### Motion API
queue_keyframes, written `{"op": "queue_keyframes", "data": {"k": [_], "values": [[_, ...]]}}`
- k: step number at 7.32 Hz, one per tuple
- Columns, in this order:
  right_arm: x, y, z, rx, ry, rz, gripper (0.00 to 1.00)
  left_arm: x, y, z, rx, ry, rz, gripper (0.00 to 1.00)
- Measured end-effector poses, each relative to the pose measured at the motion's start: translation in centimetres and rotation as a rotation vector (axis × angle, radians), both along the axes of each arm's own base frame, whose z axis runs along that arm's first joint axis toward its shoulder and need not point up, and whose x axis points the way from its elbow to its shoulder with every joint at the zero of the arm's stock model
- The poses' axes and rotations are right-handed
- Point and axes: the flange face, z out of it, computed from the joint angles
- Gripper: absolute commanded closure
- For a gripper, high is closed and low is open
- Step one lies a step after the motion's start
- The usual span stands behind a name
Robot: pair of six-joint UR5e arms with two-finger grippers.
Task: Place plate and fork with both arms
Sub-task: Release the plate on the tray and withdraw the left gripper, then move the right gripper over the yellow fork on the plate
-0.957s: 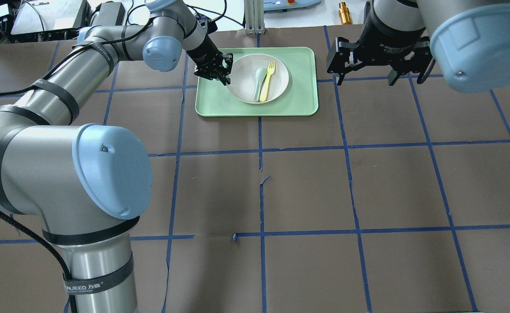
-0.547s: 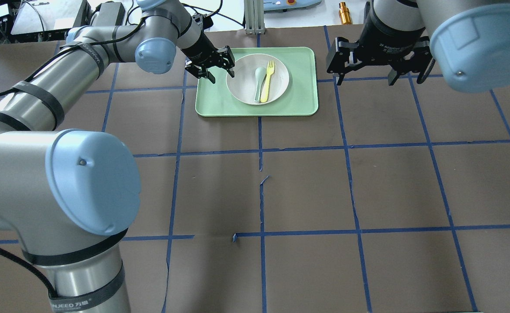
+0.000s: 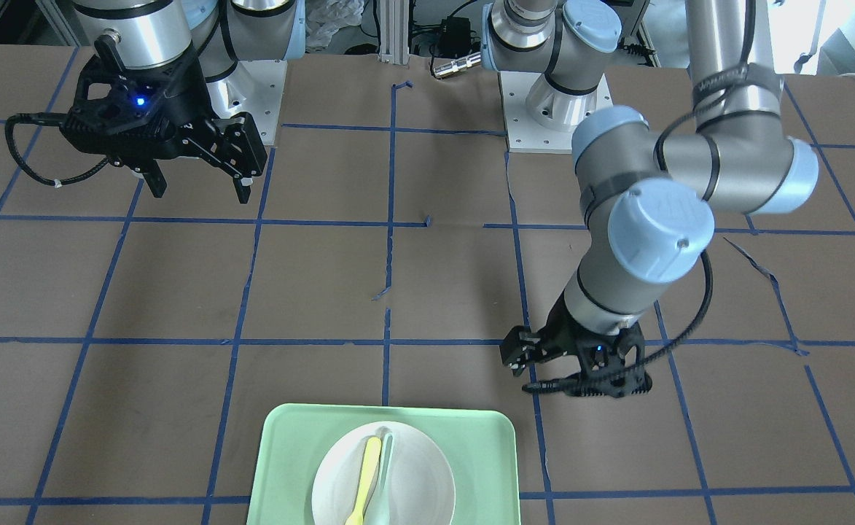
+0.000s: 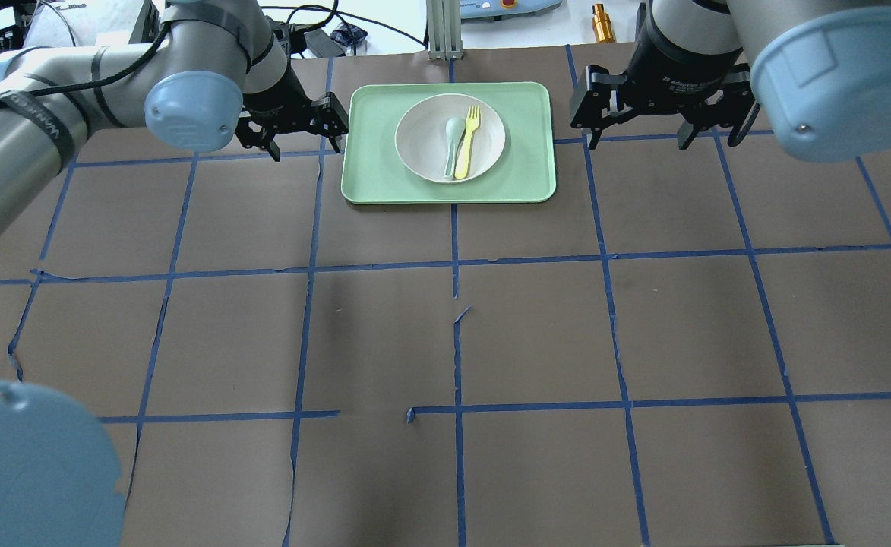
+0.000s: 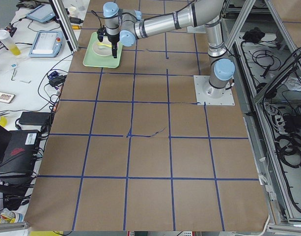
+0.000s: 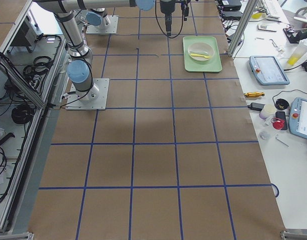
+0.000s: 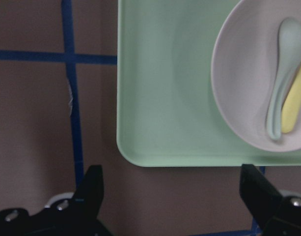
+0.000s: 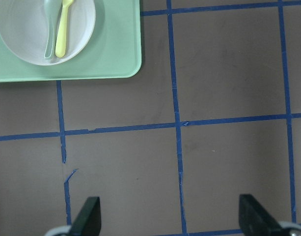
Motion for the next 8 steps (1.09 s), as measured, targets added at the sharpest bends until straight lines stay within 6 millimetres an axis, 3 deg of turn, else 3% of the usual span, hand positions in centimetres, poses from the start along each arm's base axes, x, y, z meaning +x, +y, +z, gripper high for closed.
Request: {"op": "queue_keyframes", "data": {"k": [3,5,8], "values": [[0.0,0.0,-0.1,0.001,0.0,0.0,0.0,0.6,9.0,9.3,0.016,-0.052,0.003,0.0],[0.0,0.0,-0.2,0.004,0.003,0.001,0.0,0.6,12.1,14.4,0.042,-0.045,0.003,0.0],[0.0,-0.1,-0.8,-0.017,-0.001,-0.016,0.0,0.2,13.6,16.2,0.048,-0.002,-0.002,0.0]]}}
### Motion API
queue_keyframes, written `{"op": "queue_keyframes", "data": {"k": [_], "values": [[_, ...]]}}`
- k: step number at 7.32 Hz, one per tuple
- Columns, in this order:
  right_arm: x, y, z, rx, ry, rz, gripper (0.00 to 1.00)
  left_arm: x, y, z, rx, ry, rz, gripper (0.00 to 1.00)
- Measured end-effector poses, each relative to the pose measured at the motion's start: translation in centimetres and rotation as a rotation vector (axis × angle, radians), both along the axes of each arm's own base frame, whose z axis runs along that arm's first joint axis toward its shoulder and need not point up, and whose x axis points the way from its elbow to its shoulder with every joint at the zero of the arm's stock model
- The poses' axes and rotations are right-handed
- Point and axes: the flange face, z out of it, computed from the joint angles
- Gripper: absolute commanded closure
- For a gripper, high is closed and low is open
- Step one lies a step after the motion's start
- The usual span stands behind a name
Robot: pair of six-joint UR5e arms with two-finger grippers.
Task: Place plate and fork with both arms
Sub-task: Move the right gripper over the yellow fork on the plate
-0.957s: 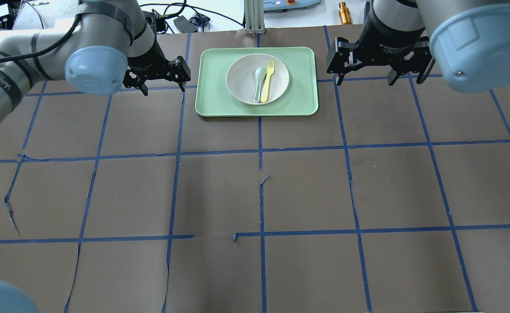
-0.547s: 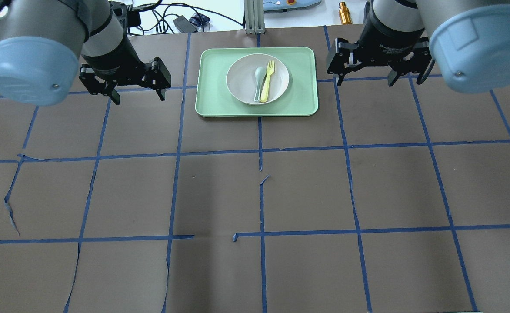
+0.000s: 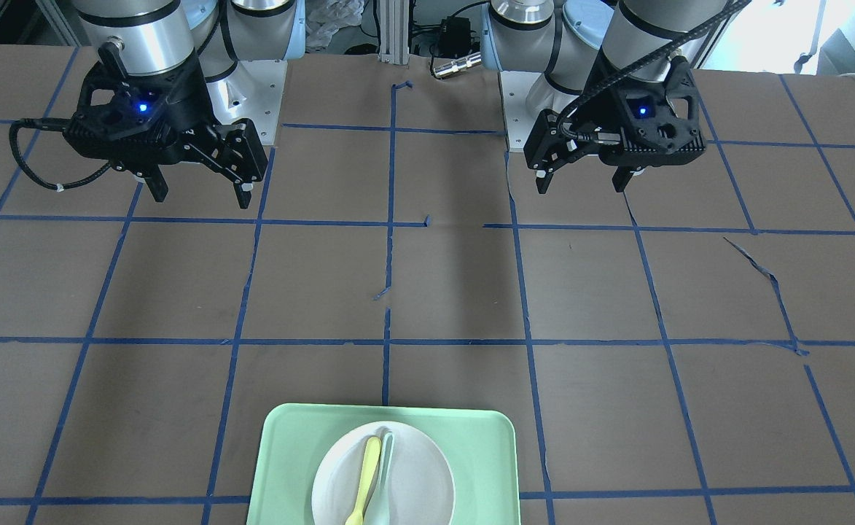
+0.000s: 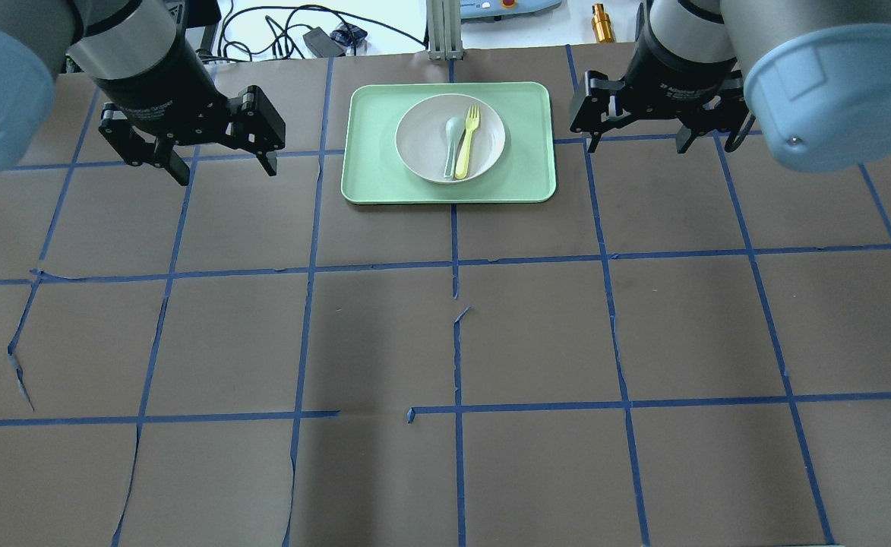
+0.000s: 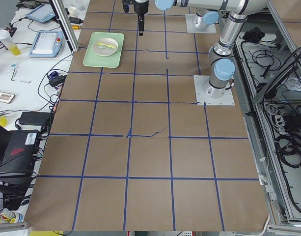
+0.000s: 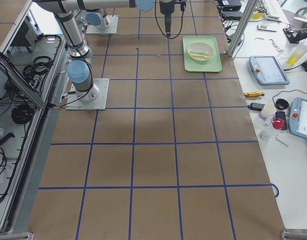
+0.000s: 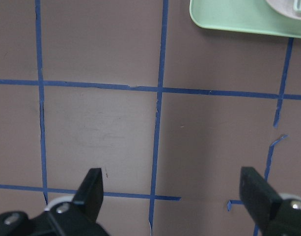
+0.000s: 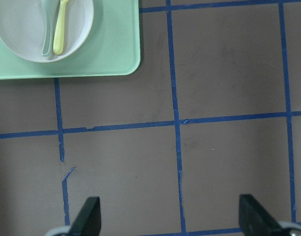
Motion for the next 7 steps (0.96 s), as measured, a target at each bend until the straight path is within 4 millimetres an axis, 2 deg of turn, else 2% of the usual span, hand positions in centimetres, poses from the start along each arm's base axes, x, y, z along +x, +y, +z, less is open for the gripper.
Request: {"op": "queue_keyframes", "data": {"k": [2,3,4,5,6,7], "values": [[0.4,-2.0,-1.6,-0.008,-0.006,-0.005,0.0,0.0,0.1,0.0,0.003,0.003,-0.003,0.0],[1.3,-4.0,-2.9,0.0,-0.008,0.01,0.0,0.0,0.1,-0.1,0.005,0.001,-0.005,0.0],[2.6,-7.3,-4.4,0.008,-0.009,0.028,0.0,0.1,0.1,-0.2,0.007,-0.002,-0.007,0.0],[4.2,-11.3,-6.6,0.018,-0.013,0.046,0.0,0.1,0.2,-0.4,0.01,-0.005,-0.008,0.0],[6.7,-15.2,-9.8,0.036,-0.018,0.073,0.0,0.1,0.2,-0.6,0.015,-0.007,-0.008,0.0],[9.6,-18.4,-13.9,0.036,-0.022,0.104,0.0,0.1,0.2,-0.8,0.019,-0.008,-0.009,0.0]]}}
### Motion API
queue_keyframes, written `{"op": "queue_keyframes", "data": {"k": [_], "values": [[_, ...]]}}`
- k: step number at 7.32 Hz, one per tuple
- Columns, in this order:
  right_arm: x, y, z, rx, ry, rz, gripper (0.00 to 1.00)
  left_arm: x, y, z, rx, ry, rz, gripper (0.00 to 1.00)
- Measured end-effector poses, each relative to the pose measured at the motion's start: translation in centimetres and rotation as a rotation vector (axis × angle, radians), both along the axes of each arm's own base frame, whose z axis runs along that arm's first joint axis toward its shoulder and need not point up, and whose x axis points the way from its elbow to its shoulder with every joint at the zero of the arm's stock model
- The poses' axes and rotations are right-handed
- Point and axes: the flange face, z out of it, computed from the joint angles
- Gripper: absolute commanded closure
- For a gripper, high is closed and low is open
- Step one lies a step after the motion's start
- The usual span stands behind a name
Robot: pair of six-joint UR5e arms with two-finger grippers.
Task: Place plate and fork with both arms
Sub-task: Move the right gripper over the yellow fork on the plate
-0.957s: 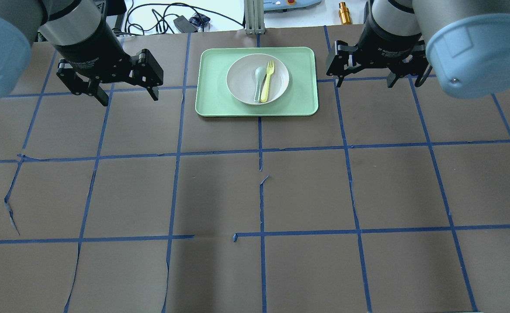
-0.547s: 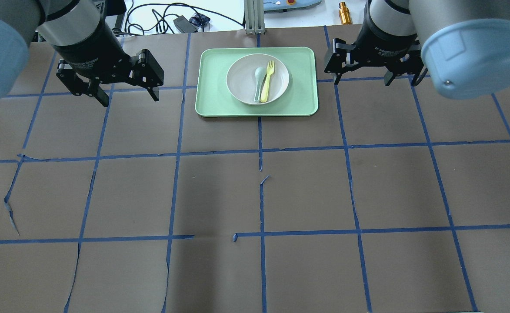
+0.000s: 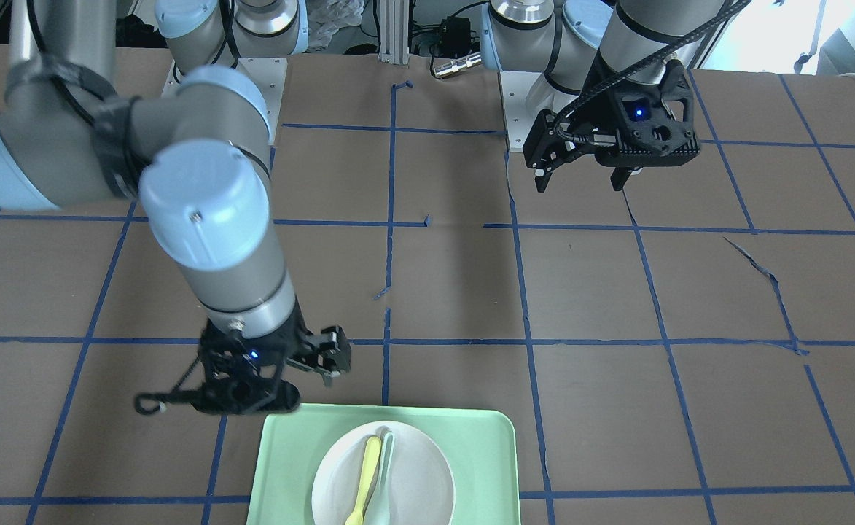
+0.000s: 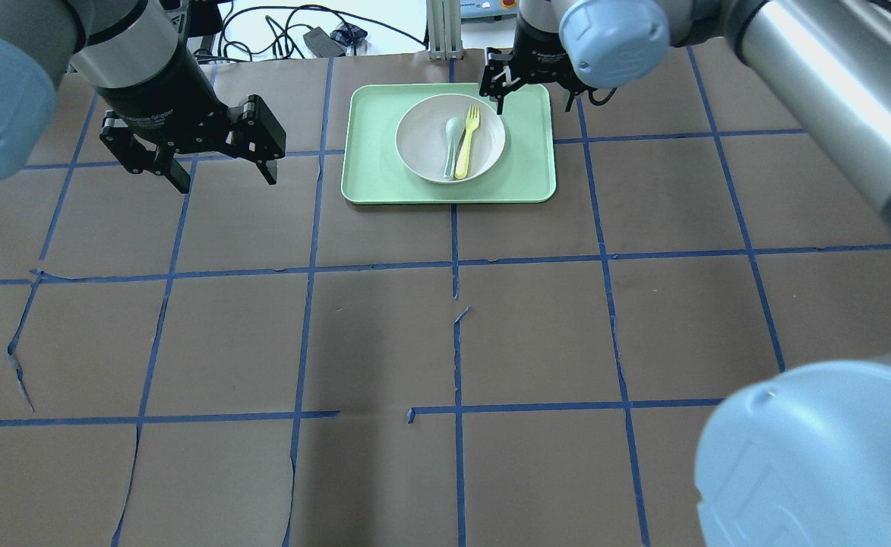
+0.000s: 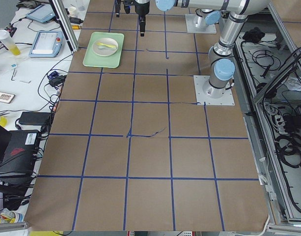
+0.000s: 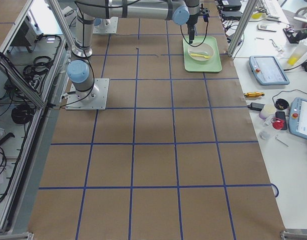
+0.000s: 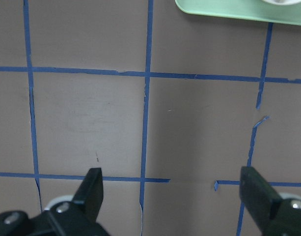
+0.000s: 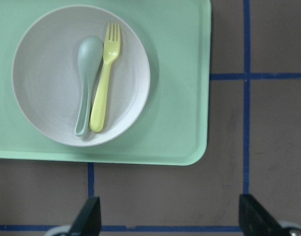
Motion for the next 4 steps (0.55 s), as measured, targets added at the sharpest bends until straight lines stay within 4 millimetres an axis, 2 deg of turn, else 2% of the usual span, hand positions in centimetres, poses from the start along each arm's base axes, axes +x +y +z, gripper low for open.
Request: {"op": "queue_keyframes", "data": {"k": [1,2,3,4], "values": [[2.5,-2.6,-4.2,-0.017,-0.007,0.023,0.0,0.0,0.0,-0.3,0.005,0.0,-0.001,0.0],[4.1,-4.7,-7.4,-0.026,-0.012,0.026,0.07,0.0,0.0,-0.6,0.01,0.0,-0.001,0.0],[5.0,-6.3,-9.6,-0.03,-0.018,0.008,0.13,0.0,0.0,-0.9,0.014,0.0,0.0,0.0],[5.4,-7.2,-11.0,-0.029,-0.021,-0.009,0.27,0.0,0.0,-1.2,0.018,-0.001,0.0,0.0]]}}
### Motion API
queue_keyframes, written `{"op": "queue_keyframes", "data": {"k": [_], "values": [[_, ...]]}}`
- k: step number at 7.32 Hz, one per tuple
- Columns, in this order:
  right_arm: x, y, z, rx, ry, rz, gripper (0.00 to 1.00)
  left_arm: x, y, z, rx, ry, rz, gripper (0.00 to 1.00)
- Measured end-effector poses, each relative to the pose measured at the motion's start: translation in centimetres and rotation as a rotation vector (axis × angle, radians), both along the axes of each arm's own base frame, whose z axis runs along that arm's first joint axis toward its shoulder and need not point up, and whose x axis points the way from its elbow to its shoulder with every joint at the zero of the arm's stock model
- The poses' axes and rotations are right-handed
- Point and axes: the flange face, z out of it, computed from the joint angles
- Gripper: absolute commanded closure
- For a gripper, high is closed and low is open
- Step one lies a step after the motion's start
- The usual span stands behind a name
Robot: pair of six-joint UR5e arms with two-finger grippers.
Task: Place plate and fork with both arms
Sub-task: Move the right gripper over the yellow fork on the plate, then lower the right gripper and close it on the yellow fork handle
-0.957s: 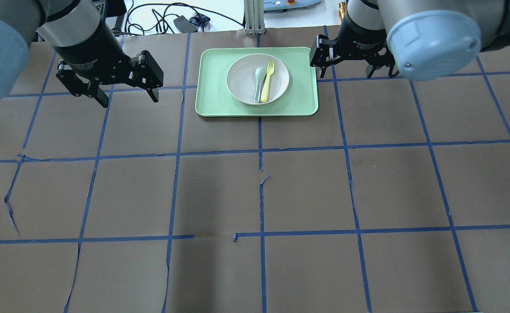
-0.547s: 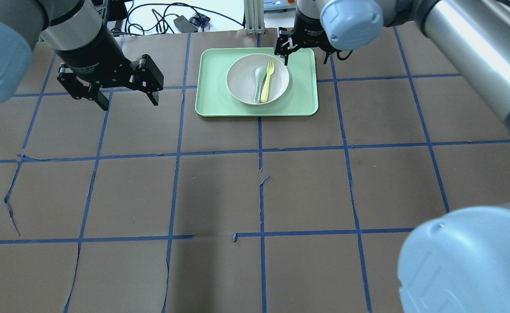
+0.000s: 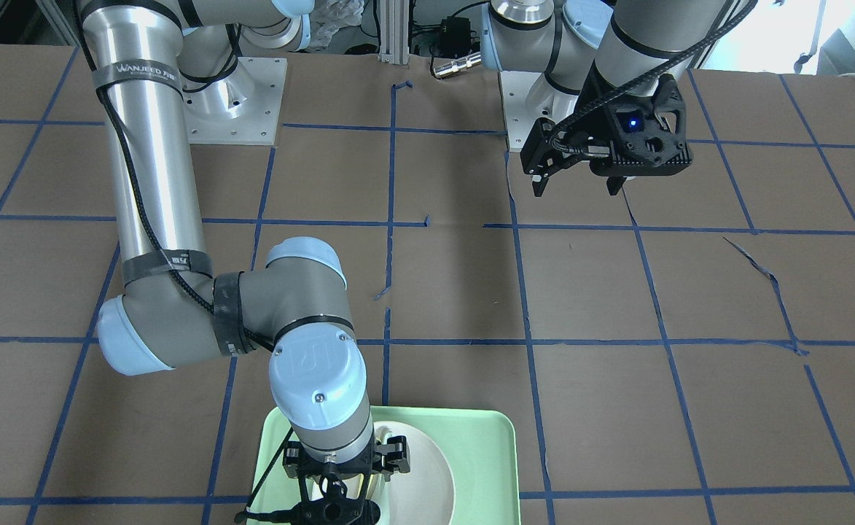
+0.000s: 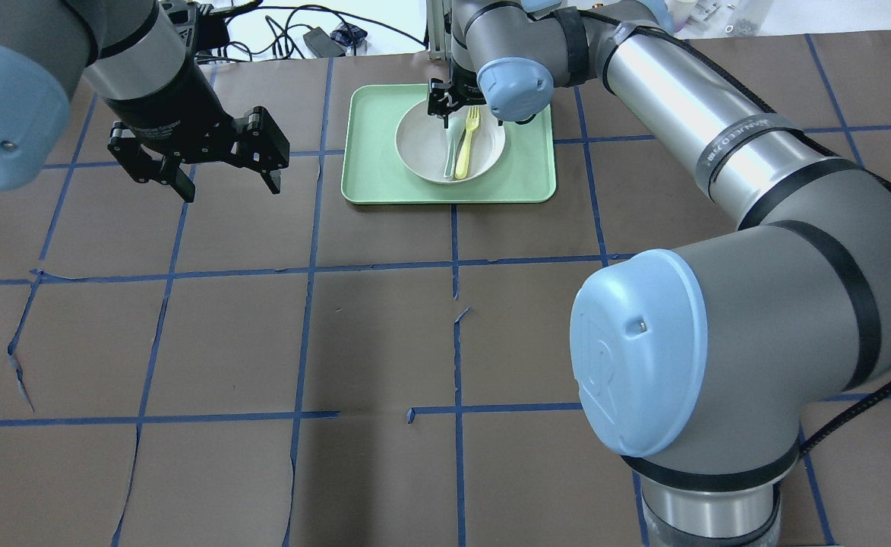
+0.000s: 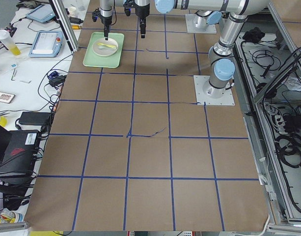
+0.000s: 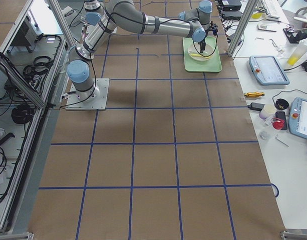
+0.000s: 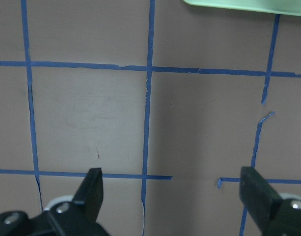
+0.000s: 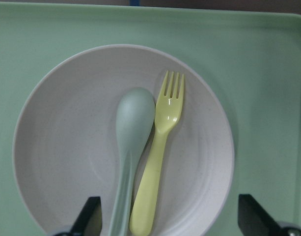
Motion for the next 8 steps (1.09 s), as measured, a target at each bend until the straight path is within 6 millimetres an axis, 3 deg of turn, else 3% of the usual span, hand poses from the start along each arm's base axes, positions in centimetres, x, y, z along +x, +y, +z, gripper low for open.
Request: {"op": "queue_keyframes", "data": {"k": [2,5,8], "values": [[0.3,-0.7,-1.7,0.005,-0.021,-0.08,0.3,0.0,0.0,-0.2,0.004,-0.001,0.0,0.0],[0.5,-1.0,-3.3,0.002,-0.053,-0.218,0.46,0.0,0.1,-0.4,0.008,0.0,0.004,0.0],[0.2,-1.0,-3.9,0.012,-0.054,-0.238,0.47,0.0,0.0,-0.9,0.015,0.0,0.007,0.0]]}}
